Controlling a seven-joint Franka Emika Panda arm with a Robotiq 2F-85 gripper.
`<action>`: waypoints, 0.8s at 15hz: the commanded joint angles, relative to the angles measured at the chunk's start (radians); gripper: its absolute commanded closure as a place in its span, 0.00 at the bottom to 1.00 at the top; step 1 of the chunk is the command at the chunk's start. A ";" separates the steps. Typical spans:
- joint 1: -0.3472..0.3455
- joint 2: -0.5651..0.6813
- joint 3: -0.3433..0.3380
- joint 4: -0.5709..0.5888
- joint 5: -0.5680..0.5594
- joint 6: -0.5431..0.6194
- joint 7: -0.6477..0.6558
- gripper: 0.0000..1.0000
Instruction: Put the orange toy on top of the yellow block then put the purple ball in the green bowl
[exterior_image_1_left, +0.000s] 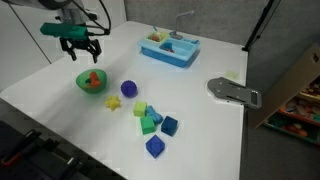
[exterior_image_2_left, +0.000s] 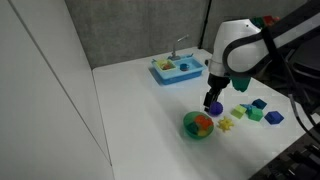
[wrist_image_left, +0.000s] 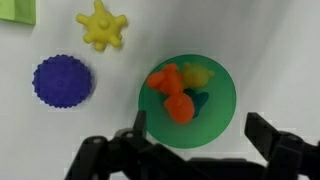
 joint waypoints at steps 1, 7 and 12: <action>-0.006 0.050 0.013 0.007 -0.008 0.070 -0.052 0.00; -0.032 0.133 0.042 0.009 -0.004 0.165 -0.159 0.00; -0.061 0.173 0.063 0.006 -0.007 0.200 -0.222 0.00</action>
